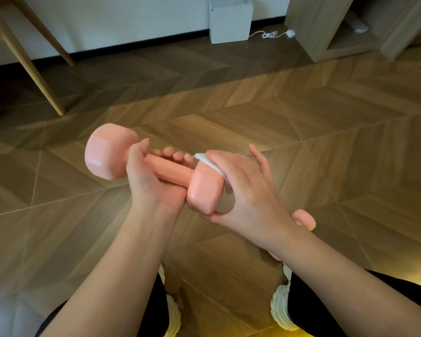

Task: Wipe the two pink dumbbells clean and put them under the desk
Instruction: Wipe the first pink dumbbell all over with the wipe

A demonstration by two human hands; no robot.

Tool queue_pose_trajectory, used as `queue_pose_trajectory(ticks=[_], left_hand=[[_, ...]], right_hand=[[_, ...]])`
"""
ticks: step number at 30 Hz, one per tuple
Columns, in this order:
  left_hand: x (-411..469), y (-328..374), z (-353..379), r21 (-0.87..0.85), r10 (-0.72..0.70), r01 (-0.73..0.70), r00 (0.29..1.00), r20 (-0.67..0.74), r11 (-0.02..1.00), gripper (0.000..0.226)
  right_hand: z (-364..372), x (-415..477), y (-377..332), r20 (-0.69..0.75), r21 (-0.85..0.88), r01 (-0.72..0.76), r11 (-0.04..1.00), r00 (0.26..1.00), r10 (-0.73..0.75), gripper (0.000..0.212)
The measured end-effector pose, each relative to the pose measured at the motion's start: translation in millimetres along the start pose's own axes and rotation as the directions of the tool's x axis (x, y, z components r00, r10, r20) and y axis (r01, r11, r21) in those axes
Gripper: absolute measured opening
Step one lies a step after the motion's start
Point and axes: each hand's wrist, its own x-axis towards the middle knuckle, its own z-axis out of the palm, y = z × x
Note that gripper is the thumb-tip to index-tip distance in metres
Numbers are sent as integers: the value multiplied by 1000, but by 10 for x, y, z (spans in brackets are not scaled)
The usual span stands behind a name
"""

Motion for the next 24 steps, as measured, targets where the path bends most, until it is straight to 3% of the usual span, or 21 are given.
queue_pose_trajectory(ticks=[5,10,16,21,24], left_hand=[[18,17,-35,20,5,-3,995,-104,1000,35],[9,88,-33,85,54,-49,997,-58,995,32],[13,110,-82,64,51,-49,998,-35,997,32],[21,76,-67,71,40,-38,999,-33,997,33],[51,73,-79,68,40,-38,999,-26,997,32]], right_hand=[[70,-35,0,-31,-147,173,974,983,-179,83],[87,-20,-29,54,-55,-28,998,998,31,99],[43,-38,-63,81,20,120,993,989,-121,83],[7,-15,-57,133,75,-22,997,991,12,92],[17,-23,-62,88,86,51,995,994,-59,82]])
